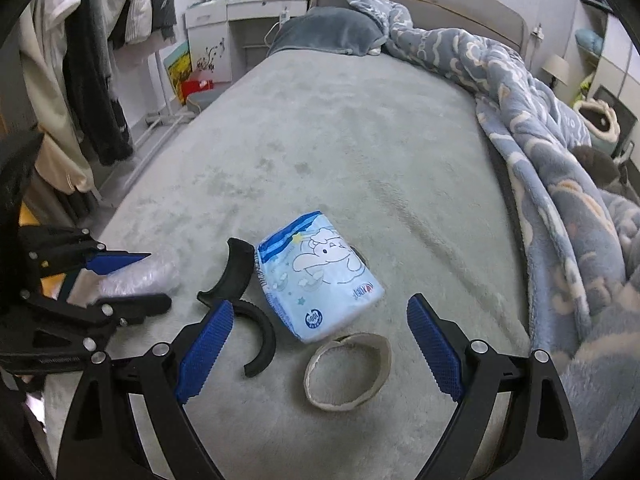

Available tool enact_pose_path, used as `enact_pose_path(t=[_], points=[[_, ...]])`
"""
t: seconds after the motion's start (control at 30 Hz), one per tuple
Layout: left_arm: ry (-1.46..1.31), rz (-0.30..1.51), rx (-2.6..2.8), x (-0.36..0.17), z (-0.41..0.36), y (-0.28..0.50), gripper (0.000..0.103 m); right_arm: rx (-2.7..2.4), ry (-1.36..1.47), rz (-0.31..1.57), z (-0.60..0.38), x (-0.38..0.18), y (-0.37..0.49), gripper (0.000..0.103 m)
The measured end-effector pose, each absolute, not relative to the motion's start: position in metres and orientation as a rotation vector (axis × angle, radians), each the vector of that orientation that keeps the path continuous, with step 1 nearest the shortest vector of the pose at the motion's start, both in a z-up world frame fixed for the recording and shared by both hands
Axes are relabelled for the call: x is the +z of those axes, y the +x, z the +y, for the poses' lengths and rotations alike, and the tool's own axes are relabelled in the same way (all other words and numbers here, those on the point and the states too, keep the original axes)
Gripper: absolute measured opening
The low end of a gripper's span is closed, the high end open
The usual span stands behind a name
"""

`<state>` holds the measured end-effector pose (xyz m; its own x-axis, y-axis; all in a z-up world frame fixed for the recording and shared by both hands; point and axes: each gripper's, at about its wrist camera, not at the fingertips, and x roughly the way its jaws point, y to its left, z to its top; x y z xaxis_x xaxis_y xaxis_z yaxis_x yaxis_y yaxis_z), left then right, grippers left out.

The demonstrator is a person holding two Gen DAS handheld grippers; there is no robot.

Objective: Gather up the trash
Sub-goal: 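Grasp the small clear plastic bag with the left tool, then grasp the blue wipes pack with the right tool while left holds the bag, then carry the bag and wipes pack over the green bin and open both tools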

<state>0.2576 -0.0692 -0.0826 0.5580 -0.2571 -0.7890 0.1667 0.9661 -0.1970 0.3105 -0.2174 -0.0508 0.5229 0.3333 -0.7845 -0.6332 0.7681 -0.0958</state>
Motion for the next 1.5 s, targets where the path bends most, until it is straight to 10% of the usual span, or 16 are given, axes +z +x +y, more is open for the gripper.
enact_pose_path(t=[1.0, 1.1, 1.5], points=[[-0.152, 0.878, -0.281, -0.054, -0.018, 0.235, 0.037, 0.458, -0.484, 0.931, -0.186, -0.079, 0.348, 0.09], [-0.161, 0.87, -0.271, -0.05, -0.006, 0.232, 0.037, 0.457, -0.451, 0.964, -0.188, -0.081, 0.353, 0.068], [-0.194, 0.854, -0.219, -0.043, 0.039, 0.219, 0.037, 0.402, -0.33, 0.876, -0.192, -0.049, 0.354, 0.068]])
